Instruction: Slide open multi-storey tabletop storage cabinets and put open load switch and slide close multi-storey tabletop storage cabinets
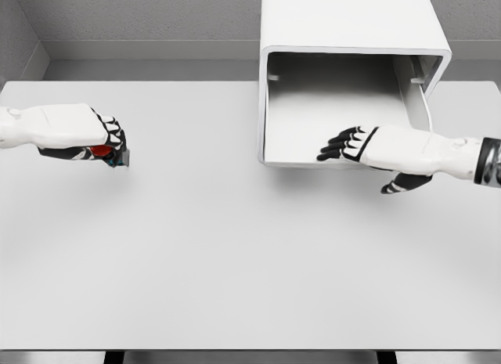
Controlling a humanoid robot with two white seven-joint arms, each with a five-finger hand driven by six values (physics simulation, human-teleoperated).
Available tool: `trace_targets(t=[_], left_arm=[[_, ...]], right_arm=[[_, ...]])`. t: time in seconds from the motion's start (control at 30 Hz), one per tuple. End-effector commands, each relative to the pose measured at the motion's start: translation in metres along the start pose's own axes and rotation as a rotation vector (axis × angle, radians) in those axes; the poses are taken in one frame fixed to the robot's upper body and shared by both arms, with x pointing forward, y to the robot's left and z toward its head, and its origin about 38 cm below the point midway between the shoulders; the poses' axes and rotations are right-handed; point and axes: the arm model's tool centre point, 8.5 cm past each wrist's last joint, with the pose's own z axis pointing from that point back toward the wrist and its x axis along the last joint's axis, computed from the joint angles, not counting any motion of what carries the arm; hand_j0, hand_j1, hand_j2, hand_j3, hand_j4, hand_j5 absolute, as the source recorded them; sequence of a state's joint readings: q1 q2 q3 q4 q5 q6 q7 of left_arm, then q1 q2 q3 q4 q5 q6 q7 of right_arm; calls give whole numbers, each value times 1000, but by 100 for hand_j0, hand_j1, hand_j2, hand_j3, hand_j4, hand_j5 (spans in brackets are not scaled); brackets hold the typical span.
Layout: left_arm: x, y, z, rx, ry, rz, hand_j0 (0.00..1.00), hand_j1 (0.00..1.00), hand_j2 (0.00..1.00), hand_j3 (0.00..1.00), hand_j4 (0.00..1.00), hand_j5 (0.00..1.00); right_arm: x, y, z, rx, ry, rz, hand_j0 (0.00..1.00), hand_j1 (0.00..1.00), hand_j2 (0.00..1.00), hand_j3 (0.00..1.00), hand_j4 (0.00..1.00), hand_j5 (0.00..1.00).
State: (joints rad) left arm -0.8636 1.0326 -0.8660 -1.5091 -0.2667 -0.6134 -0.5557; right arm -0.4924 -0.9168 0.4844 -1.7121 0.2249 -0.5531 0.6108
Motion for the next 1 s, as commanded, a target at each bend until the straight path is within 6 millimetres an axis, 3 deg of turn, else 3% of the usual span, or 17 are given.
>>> trace_targets(t=[0.0,0.2,0.37,0.5,0.67,0.9,0.97], left_arm=[[0,1,1,8,-2,10,45,45,45,45,45,45],[0,11,3,36,-9,13,45,45,45,45,45,45],[24,32,-4,83,-87,-30,45,45,45,45,45,45],[26,40,-2,115,-107,-13,45,45,45,45,45,45],[27,54,-2,150,-122,-18,45,45,45,45,45,45],[40,74,-22,201,-182,-39,45,45,45,45,45,45],[45,82,-27,223,-208,-39,45,45,45,45,45,45]], right_arm=[[-2,-9,13,-11,7,31,100,100,100,100,100,100],[-2,-12,13,-22,6,30,100,100,100,100,100,100],[1,-17,18,-34,7,50,100,100,100,100,100,100],[4,-23,34,-58,-7,54,100,100,100,100,100,100],[5,-18,34,-51,-7,44,100,100,100,100,100,100],[2,-26,47,-77,8,34,100,100,100,100,100,100],[0,-26,60,-90,25,14,100,100,100,100,100,100]])
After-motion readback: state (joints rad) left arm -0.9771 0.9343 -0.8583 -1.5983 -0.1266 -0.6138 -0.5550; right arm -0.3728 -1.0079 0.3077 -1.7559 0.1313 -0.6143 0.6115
